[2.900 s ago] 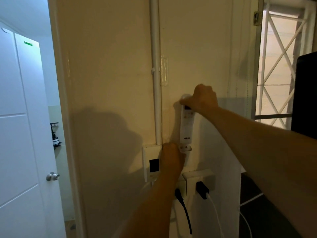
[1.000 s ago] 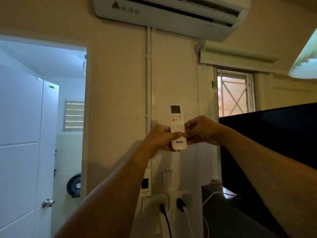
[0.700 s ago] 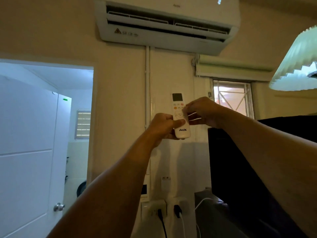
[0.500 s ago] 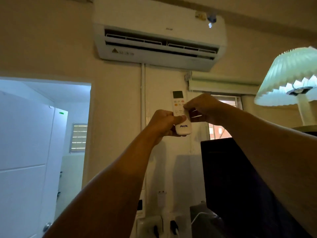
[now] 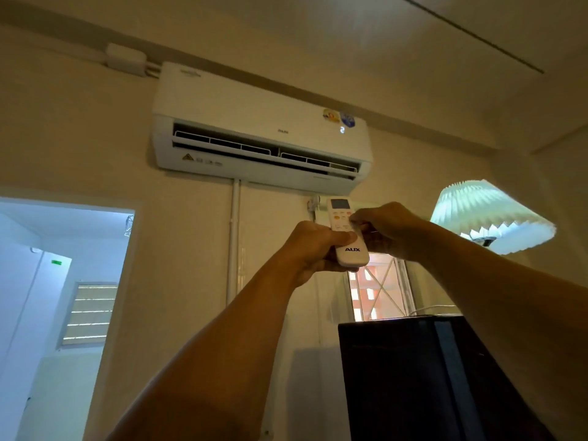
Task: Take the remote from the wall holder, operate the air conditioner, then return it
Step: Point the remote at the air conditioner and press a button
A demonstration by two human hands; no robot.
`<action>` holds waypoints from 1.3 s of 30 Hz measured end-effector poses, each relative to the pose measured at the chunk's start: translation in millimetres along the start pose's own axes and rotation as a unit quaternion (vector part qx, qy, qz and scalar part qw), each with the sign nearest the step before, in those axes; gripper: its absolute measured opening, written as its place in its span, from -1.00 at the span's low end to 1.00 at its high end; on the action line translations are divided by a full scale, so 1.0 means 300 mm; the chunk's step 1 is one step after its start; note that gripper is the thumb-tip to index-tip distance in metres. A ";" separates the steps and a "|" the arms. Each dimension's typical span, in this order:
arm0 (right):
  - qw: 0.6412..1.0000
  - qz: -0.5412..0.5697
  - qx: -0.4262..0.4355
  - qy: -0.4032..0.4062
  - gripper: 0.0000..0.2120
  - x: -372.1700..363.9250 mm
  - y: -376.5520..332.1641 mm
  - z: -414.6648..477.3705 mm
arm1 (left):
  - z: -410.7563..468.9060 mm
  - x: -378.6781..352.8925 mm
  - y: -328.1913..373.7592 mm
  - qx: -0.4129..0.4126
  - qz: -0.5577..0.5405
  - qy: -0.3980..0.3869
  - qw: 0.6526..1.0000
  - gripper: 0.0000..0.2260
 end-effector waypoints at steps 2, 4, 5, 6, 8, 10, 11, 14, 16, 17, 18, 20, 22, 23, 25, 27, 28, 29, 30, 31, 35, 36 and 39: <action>1.000 0.009 -0.006 0.014 -0.79 0.013 -0.006 -0.004 | 0.005 -0.015 0.005 0.002 0.002 -0.006 1.000 -0.61; 1.000 0.015 -0.009 0.016 -0.78 0.023 -0.001 -0.006 | 0.009 -0.025 0.004 0.003 0.001 -0.011 1.000 -0.62; 1.000 0.017 -0.008 0.014 -0.77 0.028 0.002 -0.008 | 0.011 -0.028 0.003 0.002 -0.002 -0.013 1.000 -0.62; 1.000 0.021 -0.008 0.010 -0.76 0.030 0.007 -0.007 | 0.013 -0.029 0.001 0.000 -0.005 -0.014 1.000 -0.63; 1.000 0.026 -0.008 0.006 -0.76 0.033 0.011 -0.006 | 0.018 -0.027 -0.002 -0.004 -0.006 -0.013 1.000 -0.64; 1.000 0.023 -0.011 0.005 -0.77 0.030 0.012 -0.005 | 0.020 -0.024 -0.007 -0.004 -0.004 -0.011 1.000 -0.64; 1.000 0.022 -0.010 0.004 -0.77 0.028 0.012 -0.004 | 0.021 -0.022 -0.010 -0.005 -0.003 -0.010 1.000 -0.64; 1.000 0.014 -0.009 -0.002 -0.75 0.019 0.014 -0.003 | 0.022 -0.014 -0.021 -0.006 0.000 -0.009 1.000 -0.62; 1.000 0.007 -0.010 -0.005 -0.73 0.012 0.018 -0.002 | 0.020 -0.007 -0.027 -0.006 0.000 -0.009 1.000 -0.62; 1.000 0.004 -0.010 -0.007 -0.72 0.008 0.021 -0.001 | 0.019 -0.002 -0.031 -0.006 0.001 -0.008 1.000 -0.62; 1.000 0.002 -0.009 -0.010 -0.72 0.003 0.023 0.001 | 0.018 0.002 -0.034 -0.006 0.001 -0.007 1.000 -0.61; 1.000 0.001 -0.006 -0.016 -0.71 -0.009 0.027 0.004 | 0.018 0.011 -0.041 -0.004 0.003 -0.003 1.000 -0.62; 1.000 -0.003 -0.004 -0.022 -0.70 -0.022 0.032 0.008 | 0.016 0.020 -0.048 -0.003 0.006 0.003 1.000 -0.62; 1.000 -0.006 -0.003 -0.025 -0.69 -0.029 0.034 0.011 | 0.015 0.026 -0.051 -0.003 0.006 0.005 1.000 -0.63; 0.999 -0.015 -0.002 -0.030 -0.67 -0.039 0.038 0.015 | 0.012 0.037 -0.059 -0.002 0.013 0.011 1.000 -0.64; 0.999 -0.030 0.000 -0.035 -0.67 -0.050 0.040 0.018 | 0.008 0.052 -0.068 0.000 0.034 0.019 0.999 -0.64; 0.999 -0.038 0.001 -0.036 -0.67 -0.055 0.041 0.018 | 0.005 0.056 -0.072 -0.001 0.049 0.022 0.999 -0.64; 0.998 -0.044 0.002 -0.036 -0.68 -0.062 0.043 0.021 | 0.001 0.064 -0.079 -0.001 0.065 0.024 0.998 -0.65; 0.998 -0.049 0.003 -0.033 -0.68 -0.069 0.045 0.022 | -0.004 0.071 -0.085 -0.001 0.081 0.026 0.996 -0.65; 0.998 -0.052 0.006 -0.032 -0.69 -0.077 0.046 0.024 | -0.008 0.079 -0.092 -0.001 0.096 0.028 0.995 -0.65; 0.997 -0.062 0.009 -0.040 -0.69 -0.119 0.050 0.029 | -0.032 0.121 -0.117 0.002 0.131 0.034 0.991 -0.66; 0.997 -0.064 0.008 -0.043 -0.68 -0.131 0.052 0.030 | -0.037 0.133 -0.122 0.004 0.135 0.035 0.990 -0.66; 0.996 -0.072 0.004 -0.046 -0.65 -0.168 0.058 0.041 | -0.046 0.168 -0.136 0.007 0.145 0.042 0.989 -0.67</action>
Point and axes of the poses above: each hand's wrist, its own z-axis towards the middle knuckle, its own x-axis out of the back of the hand, y = z × x, the point moved 3 cm from there along z, towards the middle knuckle, and after that the axes turned 11 degrees about -z, right-handed, at the moved point
